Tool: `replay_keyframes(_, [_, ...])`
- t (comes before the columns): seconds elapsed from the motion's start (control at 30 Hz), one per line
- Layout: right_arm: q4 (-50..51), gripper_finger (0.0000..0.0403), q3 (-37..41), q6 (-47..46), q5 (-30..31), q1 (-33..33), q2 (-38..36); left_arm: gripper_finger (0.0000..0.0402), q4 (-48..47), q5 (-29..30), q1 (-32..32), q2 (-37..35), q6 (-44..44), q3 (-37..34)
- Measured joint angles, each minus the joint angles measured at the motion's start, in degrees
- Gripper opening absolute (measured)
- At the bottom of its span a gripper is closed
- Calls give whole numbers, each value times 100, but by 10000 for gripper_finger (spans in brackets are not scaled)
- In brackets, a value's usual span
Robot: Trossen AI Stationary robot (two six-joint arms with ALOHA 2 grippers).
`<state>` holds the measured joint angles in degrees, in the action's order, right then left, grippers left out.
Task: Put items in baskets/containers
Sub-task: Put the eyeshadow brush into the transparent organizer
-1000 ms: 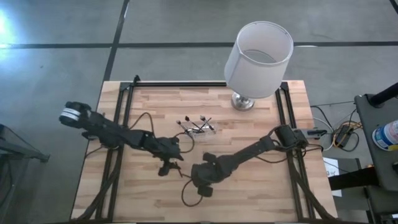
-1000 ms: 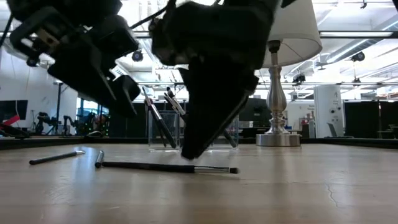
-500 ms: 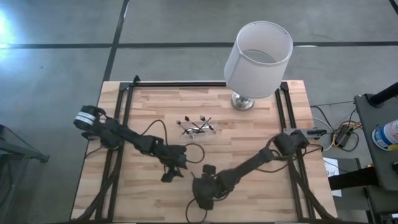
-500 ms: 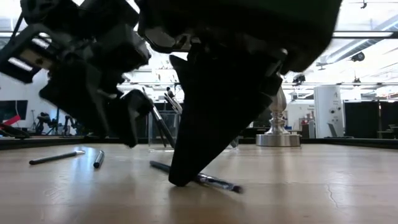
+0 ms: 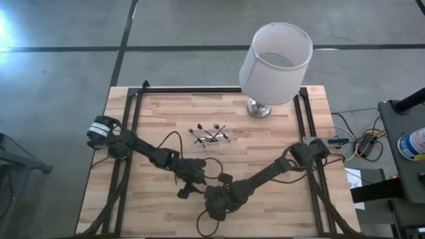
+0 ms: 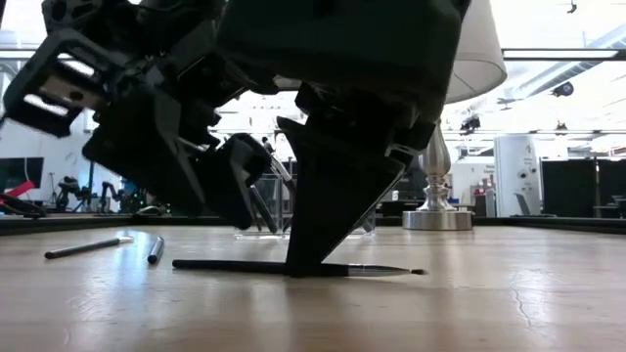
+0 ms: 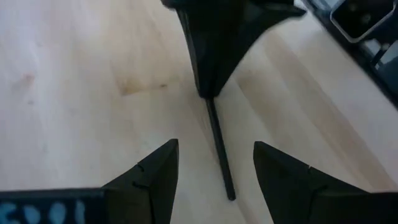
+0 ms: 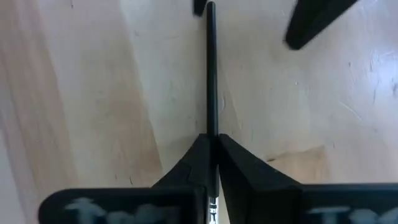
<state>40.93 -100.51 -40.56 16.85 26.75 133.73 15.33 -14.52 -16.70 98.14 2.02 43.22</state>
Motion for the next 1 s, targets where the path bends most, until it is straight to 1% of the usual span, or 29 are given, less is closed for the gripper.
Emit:
replay_keyframes(0.1, [36,15,5,84,3,-50,-2,200,-36,-1,-1,158,-35,111])
replay_keyframes(0.23, [134,13,-18,300,243,-90,-53,200,-138,1,-3,341,-5,197])
replay_keyframes(0.4, [197,12,-30,519,291,-119,-160,200,-184,10,-3,386,64,208])
replay_keyframes(0.7, [289,11,-21,675,311,-121,-367,200,-179,600,-1,442,-77,215])
replay_keyframes(1.0, [231,11,-32,776,288,-125,-500,199,-179,675,2,460,-89,215])
